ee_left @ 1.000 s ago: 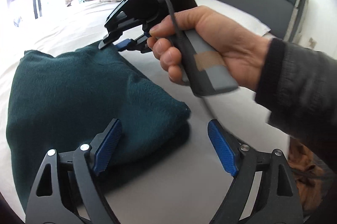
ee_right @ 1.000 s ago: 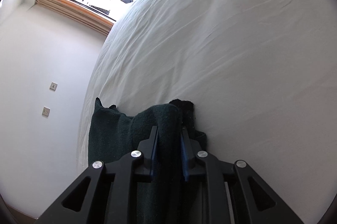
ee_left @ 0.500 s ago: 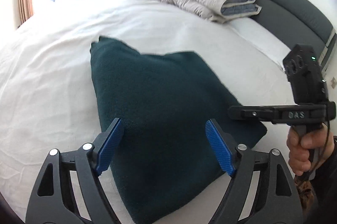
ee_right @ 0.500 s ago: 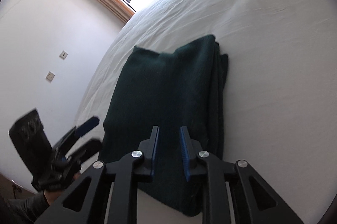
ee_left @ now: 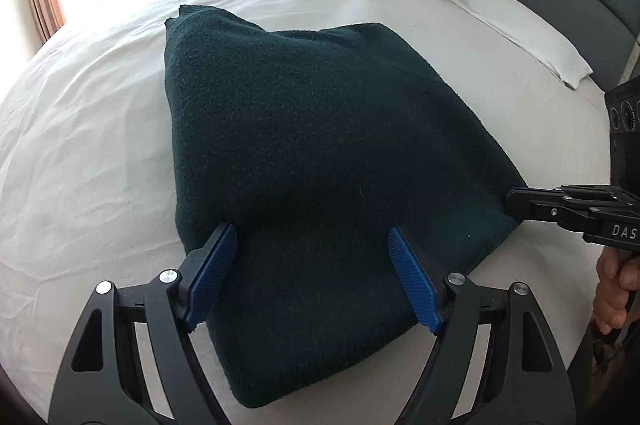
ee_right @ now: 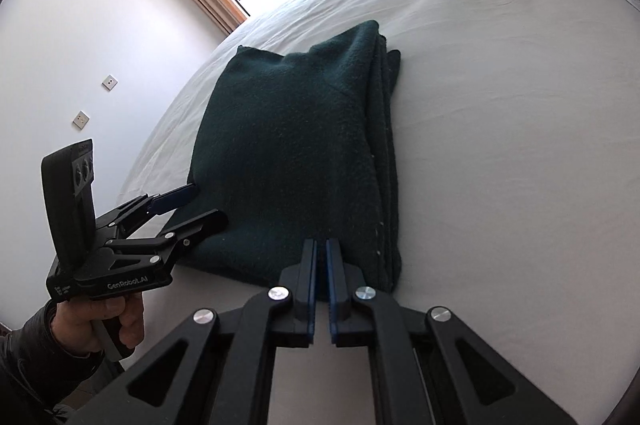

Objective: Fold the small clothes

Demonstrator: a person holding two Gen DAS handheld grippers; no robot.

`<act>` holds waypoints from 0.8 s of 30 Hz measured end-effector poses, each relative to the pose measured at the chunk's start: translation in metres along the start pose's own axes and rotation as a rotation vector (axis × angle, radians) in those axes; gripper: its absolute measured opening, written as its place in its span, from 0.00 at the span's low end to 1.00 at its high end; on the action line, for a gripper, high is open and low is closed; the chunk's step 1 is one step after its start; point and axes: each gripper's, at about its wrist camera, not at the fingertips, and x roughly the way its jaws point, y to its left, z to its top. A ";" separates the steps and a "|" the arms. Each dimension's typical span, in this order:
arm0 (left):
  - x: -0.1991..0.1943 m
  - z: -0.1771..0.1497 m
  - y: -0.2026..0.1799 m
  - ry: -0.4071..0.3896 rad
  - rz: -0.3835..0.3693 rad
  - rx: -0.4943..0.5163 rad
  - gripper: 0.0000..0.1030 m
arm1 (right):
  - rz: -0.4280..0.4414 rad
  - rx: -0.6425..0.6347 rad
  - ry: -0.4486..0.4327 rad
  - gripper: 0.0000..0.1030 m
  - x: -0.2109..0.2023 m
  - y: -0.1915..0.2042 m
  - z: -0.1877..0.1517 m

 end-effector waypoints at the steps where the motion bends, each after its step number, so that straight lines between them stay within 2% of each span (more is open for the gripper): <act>1: -0.001 -0.002 0.000 -0.001 -0.001 0.000 0.75 | -0.008 0.001 -0.003 0.06 -0.003 0.002 -0.001; 6: -0.006 -0.005 -0.001 -0.004 -0.009 -0.004 0.75 | -0.053 -0.022 -0.043 0.20 -0.022 0.012 -0.001; 8: -0.011 -0.005 0.002 -0.006 -0.020 -0.020 0.75 | -0.051 -0.023 -0.079 0.32 -0.030 0.015 0.005; 10: -0.022 -0.006 0.007 -0.021 -0.047 -0.052 0.75 | -0.050 -0.020 -0.124 0.52 -0.037 0.016 0.013; 13: -0.051 -0.006 0.025 -0.107 -0.100 -0.130 0.75 | -0.037 -0.010 -0.154 0.65 -0.041 0.014 0.030; 15: -0.062 0.002 0.045 -0.152 -0.119 -0.192 0.82 | -0.020 -0.006 -0.149 0.67 -0.037 0.009 0.043; 17: -0.060 0.012 0.063 -0.161 -0.132 -0.243 0.84 | 0.018 0.010 -0.122 0.71 -0.028 0.001 0.056; 20: -0.039 0.024 0.088 -0.121 -0.163 -0.314 0.84 | 0.073 0.087 -0.069 0.71 -0.006 -0.015 0.074; 24: -0.008 0.032 0.110 -0.048 -0.257 -0.412 0.84 | 0.099 0.161 -0.017 0.71 0.027 -0.032 0.091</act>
